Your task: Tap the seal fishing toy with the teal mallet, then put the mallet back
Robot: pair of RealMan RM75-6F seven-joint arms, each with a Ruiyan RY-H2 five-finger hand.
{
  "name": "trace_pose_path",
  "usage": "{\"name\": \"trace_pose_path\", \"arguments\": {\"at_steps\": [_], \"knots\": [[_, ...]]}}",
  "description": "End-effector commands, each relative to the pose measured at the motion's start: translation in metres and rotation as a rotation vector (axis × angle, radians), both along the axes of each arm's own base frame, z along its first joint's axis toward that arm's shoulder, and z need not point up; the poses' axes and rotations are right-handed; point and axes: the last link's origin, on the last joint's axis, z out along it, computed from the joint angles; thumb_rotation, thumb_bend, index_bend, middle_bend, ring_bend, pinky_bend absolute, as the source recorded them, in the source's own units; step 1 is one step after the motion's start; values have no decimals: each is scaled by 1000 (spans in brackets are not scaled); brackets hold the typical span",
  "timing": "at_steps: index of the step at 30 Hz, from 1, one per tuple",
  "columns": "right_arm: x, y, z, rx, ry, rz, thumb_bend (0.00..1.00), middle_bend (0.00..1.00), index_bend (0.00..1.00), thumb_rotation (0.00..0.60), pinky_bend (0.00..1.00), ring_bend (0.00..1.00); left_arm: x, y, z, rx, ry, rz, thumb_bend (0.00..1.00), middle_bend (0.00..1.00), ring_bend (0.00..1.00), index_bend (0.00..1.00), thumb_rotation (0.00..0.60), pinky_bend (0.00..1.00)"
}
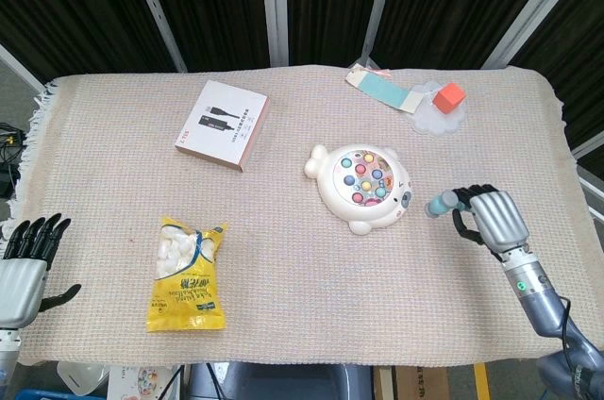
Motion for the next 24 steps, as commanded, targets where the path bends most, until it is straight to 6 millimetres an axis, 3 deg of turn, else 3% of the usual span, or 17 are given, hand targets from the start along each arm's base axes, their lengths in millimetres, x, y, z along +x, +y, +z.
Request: {"name": "trace_pose_path", "arguments": {"at_steps": [1,11,19,24], "knots": [[33,-20,1,-6,75,91,845,772,902,600,530,627,2,1,0,-1,3,-6,133,0,0,0,600,0],[76,-53,-28,16,274,170,845,778,915,600,530,633,6,5,2,6,3,-10,133,0,0,0,600,0],[86,-66,-53,63,359,171,844,779,919,600,530,635,8,10,5,0,9,-9,133,0,0,0,600,0],[85,-70,-56,76,386,162,845,783,924,600,530,640,5,10,3,-8,6,3,133,0,0,0,600,0]]}}
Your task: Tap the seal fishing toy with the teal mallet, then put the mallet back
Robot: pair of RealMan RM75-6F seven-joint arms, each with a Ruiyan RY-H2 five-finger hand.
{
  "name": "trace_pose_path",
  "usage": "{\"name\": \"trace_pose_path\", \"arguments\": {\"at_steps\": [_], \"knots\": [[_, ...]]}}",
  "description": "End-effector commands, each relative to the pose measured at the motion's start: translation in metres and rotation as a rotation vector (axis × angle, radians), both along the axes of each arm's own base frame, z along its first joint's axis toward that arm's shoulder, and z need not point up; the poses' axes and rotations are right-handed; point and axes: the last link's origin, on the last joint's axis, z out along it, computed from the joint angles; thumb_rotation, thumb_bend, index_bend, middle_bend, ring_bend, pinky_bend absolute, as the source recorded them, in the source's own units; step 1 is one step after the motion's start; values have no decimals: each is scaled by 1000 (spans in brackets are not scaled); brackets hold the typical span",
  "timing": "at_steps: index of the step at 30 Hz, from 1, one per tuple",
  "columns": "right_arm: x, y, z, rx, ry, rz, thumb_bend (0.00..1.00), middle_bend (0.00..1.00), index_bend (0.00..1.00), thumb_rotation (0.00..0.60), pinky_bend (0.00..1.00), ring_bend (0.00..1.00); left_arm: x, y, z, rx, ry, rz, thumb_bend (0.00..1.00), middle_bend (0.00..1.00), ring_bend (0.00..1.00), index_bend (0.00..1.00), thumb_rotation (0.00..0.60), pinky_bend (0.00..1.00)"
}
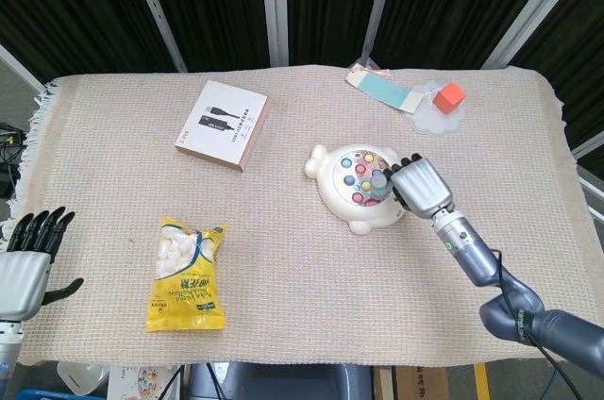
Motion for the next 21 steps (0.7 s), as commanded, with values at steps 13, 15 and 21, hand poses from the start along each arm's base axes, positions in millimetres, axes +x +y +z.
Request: {"name": "trace_pose_path", "arguments": {"at_steps": [13,15,21], "knots": [[-11,-6,-11,26,44,-52,847,792,938,600,542,648,-5,-2,-2,-4,-6,20,133,0,0,0,600,0],[-14,-7,-13,29,57,-61,848,792,938,600,542,649,-6,-3,-2,-4,-6,21,133,0,0,0,600,0],[-10,-7,-7,9,41,-51,848,792,938,600,542,649,-7,-3,-1,1,-9,23,133,0,0,0,600,0]]}}
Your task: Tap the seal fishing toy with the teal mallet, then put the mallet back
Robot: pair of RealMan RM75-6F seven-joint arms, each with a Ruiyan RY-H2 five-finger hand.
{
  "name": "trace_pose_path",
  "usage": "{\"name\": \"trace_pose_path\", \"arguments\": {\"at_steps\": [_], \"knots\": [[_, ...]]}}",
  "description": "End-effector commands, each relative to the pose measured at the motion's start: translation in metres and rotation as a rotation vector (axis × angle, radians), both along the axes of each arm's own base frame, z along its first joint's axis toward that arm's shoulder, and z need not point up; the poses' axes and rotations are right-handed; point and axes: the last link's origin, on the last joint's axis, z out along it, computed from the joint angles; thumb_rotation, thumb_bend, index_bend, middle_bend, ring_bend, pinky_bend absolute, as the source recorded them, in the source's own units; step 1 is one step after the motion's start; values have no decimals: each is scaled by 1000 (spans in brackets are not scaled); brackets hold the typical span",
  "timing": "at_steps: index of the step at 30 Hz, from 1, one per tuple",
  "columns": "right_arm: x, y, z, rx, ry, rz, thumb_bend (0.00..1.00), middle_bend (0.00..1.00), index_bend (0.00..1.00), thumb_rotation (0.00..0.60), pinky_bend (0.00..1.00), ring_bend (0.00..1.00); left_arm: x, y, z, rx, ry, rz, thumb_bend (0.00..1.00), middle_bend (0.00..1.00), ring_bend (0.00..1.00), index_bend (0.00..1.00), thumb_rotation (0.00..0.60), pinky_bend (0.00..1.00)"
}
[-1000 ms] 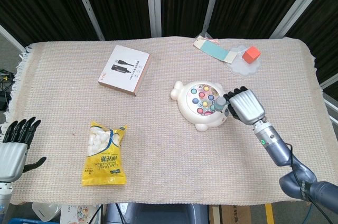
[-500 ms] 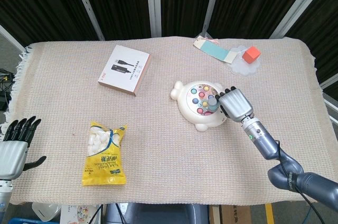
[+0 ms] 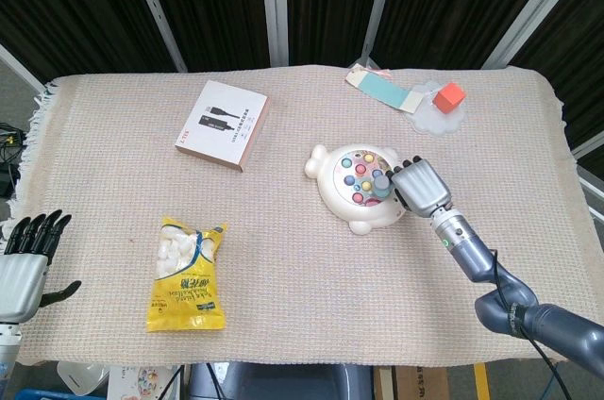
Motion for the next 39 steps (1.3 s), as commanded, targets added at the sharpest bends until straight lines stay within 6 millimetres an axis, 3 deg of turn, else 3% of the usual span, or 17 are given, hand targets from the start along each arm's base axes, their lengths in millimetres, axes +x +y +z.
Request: {"name": "trace_pose_path", "arguments": {"at_steps": [1,8,19,33,39], "knots": [[4,0,5,-11,-10,13,848,792,938,600,542,649,0,0,0,1,-2,-2,133,0,0,0,600,0],[18,-1,13,-11,-17,27,848,792,939,600,542,649,-1,1,-2,-4,-9,-5,133,0,0,0,600,0],[46,-17,1,19,-1,15,847,792,938,600,542,649,-5,2,-4,-12,-11,11,133,0,0,0,600,0],[38,-21,-17,40,66,-31,850,794,940,600,544,651,-9,3,-5,-20,-13,25,133,0,0,0,600,0],[42,-20,-13,24,56,-24,851,794,940,600,544,651,-11,2,-4,-17,-15,27,133,0,0,0,600,0]]}}
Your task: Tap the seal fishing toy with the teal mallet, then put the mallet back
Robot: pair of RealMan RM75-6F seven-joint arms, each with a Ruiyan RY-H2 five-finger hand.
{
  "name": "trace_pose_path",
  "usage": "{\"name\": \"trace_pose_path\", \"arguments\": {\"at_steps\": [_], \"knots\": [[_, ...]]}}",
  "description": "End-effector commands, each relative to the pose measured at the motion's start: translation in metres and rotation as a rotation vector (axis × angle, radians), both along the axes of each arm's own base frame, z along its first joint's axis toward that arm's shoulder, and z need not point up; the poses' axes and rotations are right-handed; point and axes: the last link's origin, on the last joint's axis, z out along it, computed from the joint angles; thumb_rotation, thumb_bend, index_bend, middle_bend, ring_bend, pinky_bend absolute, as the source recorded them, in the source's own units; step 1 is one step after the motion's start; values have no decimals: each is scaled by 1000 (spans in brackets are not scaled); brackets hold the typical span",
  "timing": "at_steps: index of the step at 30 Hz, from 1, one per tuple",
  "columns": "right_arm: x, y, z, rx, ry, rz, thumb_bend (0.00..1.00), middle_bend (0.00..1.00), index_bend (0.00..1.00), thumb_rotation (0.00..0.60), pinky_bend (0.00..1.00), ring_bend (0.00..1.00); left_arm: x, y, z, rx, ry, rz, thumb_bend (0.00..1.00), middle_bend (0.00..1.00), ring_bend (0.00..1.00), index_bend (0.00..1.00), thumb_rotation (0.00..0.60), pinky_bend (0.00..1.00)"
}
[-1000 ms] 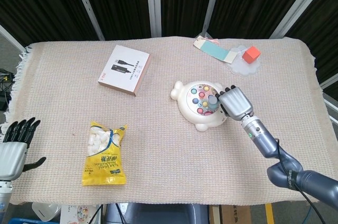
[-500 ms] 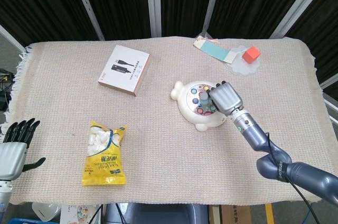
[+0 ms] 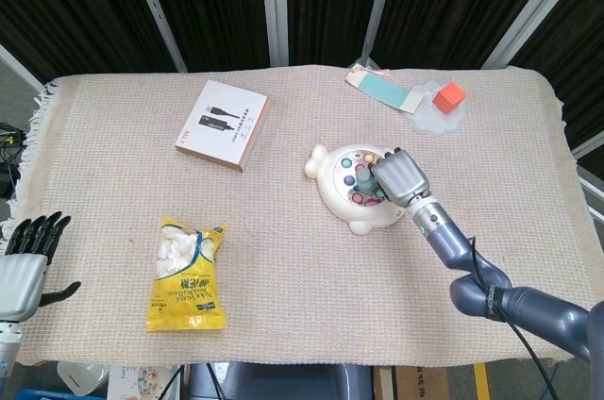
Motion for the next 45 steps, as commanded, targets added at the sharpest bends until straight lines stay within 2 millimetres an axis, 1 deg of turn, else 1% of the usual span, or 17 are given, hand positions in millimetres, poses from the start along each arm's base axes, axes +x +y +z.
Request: {"name": "trace_pose_path", "arguments": {"at_steps": [1,6,9,12,15,16,17,20,23,26,31,36,41,44,45], "knots": [[4,1,6,-16,-18,11,851,794,941,600,543,651,-1,0,0,3,-1,0,133,0,0,0,600,0],[9,10,25,-40,-45,29,851,795,941,600,544,651,0,0,0,3,-6,-8,133,0,0,0,600,0],[5,16,36,-53,-69,21,851,794,941,600,544,651,1,0,1,6,-7,-15,133,0,0,0,600,0],[-9,23,47,-71,-97,-6,851,794,941,600,544,651,1,0,2,10,-7,-17,133,0,0,0,600,0],[-29,32,57,-90,-117,-33,851,794,941,600,544,651,1,-2,3,11,-6,-17,133,0,0,0,600,0],[-38,36,60,-96,-123,-45,851,794,941,600,543,651,1,-2,3,11,-4,-16,133,0,0,0,600,0],[-43,39,61,-98,-126,-49,851,794,941,600,544,651,1,-2,3,10,-3,-15,133,0,0,0,600,0],[-69,49,65,-105,-146,-84,851,794,941,600,544,651,3,-3,3,11,-1,-17,133,0,0,0,600,0],[-92,54,67,-113,-157,-119,851,794,940,600,544,650,5,-5,3,11,4,-21,133,0,0,0,600,0],[-111,55,68,-123,-190,-153,851,794,940,600,544,636,8,-6,3,11,8,-19,133,0,0,0,600,0],[-137,54,64,-115,-207,-195,850,794,921,600,525,605,12,-9,2,14,14,-20,133,0,0,0,600,0],[-158,54,55,-99,-219,-229,851,778,875,600,493,564,16,-11,2,10,22,-19,133,0,0,0,600,0],[-173,57,45,-81,-209,-253,850,753,847,600,466,534,19,-13,4,19,30,-20,133,0,0,0,600,0],[-182,58,39,-70,-201,-256,825,728,811,600,441,508,20,-15,5,20,35,-19,133,0,0,0,600,0],[-184,58,37,-68,-194,-256,804,716,796,600,434,497,21,-15,5,21,36,-20,133,0,0,0,600,0]]}}
